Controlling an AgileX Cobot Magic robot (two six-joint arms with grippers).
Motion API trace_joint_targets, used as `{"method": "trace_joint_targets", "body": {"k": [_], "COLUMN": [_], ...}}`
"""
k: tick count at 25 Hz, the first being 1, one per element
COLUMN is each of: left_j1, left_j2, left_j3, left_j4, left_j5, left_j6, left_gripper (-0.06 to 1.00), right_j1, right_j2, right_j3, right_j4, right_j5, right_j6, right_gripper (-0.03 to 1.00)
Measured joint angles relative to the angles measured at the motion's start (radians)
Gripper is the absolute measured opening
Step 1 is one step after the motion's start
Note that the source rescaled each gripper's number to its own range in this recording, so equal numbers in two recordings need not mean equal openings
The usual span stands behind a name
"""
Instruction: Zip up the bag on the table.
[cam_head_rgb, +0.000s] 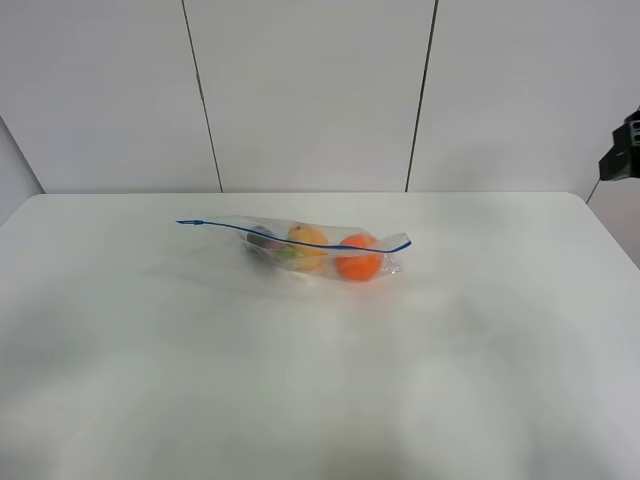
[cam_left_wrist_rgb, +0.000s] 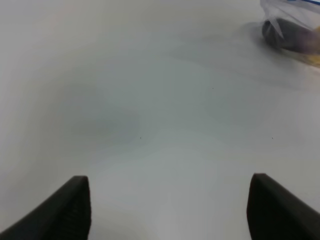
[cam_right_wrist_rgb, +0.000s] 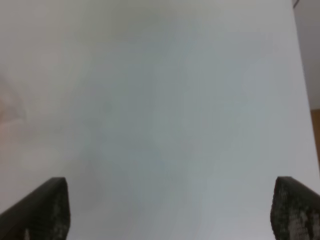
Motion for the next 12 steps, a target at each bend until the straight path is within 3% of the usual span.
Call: {"method": "trace_joint_targets", "body": {"k": [12], "left_j1": [0.000], "left_j2": [0.000], "left_j3": [0.000], "left_j4": [0.000], "left_j5": [0.000], "left_j6": [0.000], "left_gripper": [0.99], "right_j1": [0.000], "right_j2": [-0.349], "right_j3": [0.000], "right_j4": [0.001], "right_j5": [0.199], "right_j6": [0.000], "right_gripper": [0.99]}}
